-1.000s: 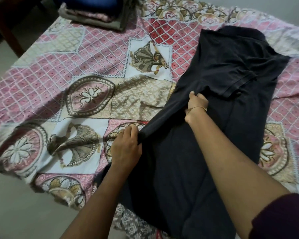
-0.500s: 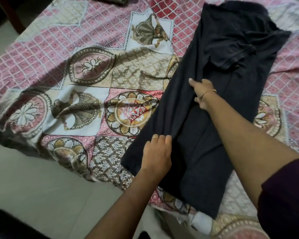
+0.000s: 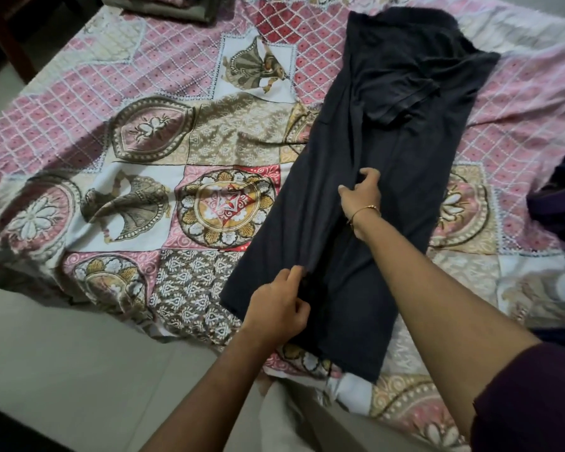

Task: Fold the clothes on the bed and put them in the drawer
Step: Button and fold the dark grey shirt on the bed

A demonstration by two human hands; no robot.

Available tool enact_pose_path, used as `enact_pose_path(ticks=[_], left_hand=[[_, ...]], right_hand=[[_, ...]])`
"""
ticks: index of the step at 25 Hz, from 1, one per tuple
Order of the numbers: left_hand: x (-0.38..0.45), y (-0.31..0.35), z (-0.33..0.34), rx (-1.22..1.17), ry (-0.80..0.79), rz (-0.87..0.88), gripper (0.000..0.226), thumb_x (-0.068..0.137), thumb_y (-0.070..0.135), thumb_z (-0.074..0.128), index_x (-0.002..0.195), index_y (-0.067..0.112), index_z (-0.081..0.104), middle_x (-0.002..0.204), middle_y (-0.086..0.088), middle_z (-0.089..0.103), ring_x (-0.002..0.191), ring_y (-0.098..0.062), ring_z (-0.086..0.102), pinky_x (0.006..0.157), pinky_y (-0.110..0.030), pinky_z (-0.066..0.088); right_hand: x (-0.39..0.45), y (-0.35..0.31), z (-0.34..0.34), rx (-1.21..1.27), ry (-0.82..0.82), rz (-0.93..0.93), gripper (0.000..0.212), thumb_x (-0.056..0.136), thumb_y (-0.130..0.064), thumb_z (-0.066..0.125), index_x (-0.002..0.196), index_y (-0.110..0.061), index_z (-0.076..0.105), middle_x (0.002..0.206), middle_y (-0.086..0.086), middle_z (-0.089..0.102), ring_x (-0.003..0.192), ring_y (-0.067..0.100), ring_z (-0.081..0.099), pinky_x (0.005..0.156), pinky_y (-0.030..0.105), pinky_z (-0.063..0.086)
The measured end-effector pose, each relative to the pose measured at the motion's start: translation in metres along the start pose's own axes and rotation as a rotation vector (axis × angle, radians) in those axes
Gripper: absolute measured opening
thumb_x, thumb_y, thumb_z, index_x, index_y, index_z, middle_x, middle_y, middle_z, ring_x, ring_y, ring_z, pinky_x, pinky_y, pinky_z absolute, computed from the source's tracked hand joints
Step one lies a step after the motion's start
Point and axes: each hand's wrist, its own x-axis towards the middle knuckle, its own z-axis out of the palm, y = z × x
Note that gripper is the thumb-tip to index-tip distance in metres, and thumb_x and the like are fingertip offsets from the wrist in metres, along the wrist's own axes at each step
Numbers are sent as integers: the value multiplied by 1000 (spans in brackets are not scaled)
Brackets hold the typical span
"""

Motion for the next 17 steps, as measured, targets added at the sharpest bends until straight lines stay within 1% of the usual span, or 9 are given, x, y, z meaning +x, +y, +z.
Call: enact_pose_path(ticks=[2, 4, 5, 8, 10, 12, 13, 15, 17], left_hand=[[0, 0, -4, -185, -101, -47, 34, 76, 10, 56, 110, 7, 53, 81, 3, 54, 67, -30, 56, 60, -38, 47], [-2, 2, -6, -293, -139, 8, 28, 75, 15, 55, 103, 9, 53, 68, 11, 42, 64, -21, 49, 61, -35, 44], [-2, 2, -7, -278, -95, 35, 27, 76, 23, 53, 100, 10, 55, 66, 11, 43, 62, -19, 50, 58, -33, 44], [5, -9, -6, -62, 236, -2, 25, 82, 29, 45, 90, 10, 59, 77, -1, 60, 66, -24, 59, 55, -30, 46], [13, -21, -11, 70, 310, -171, 26, 86, 26, 51, 100, 6, 59, 96, -13, 59, 88, -32, 57, 71, -38, 47], [16, -31, -17, 101, 161, -352, 43, 86, 29, 61, 121, 6, 52, 118, -18, 50, 110, -35, 46, 91, -44, 39], [15, -34, -19, 91, 95, -380, 52, 85, 32, 64, 128, 7, 47, 123, -17, 47, 113, -34, 44, 95, -43, 37], [12, -34, -24, 30, 55, -348, 62, 82, 36, 68, 132, 10, 42, 123, -16, 45, 111, -32, 46, 93, -41, 39], [11, -32, -30, -57, -15, -345, 68, 78, 38, 72, 132, 14, 39, 126, -14, 41, 108, -33, 51, 87, -43, 45]], right_hand=[[-10, 5, -2, -143, -37, -124, 40, 92, -4, 46, 127, -18, 36, 106, 10, 52, 94, 23, 53, 90, 34, 46], [-18, 9, -4, -275, -71, -181, 36, 93, -4, 44, 126, -18, 43, 115, 13, 50, 101, 28, 54, 92, 35, 44], [-23, 11, -4, -353, -80, -192, 34, 93, -7, 45, 125, -18, 46, 120, 13, 46, 101, 30, 54, 91, 34, 44], [-45, 22, 1, -573, -79, -285, 33, 94, -15, 48, 127, -15, 47, 125, 13, 35, 99, 31, 54, 82, 34, 44], [-65, 36, 2, -638, -46, -343, 35, 95, -17, 46, 130, -14, 45, 123, 14, 36, 99, 30, 52, 79, 35, 44], [-84, 52, 2, -661, -41, -356, 36, 96, -17, 43, 132, -14, 44, 121, 13, 41, 104, 28, 50, 81, 35, 44], [-92, 58, 1, -667, -43, -358, 37, 96, -15, 43, 133, -13, 44, 120, 13, 44, 107, 28, 48, 83, 36, 43], [-109, 67, 0, -681, -43, -370, 40, 92, -12, 49, 132, -10, 48, 118, 14, 47, 110, 31, 45, 88, 39, 42], [-129, 75, -2, -716, 0, -421, 41, 81, -11, 65, 122, -9, 57, 110, 16, 52, 102, 35, 49, 83, 47, 47]])
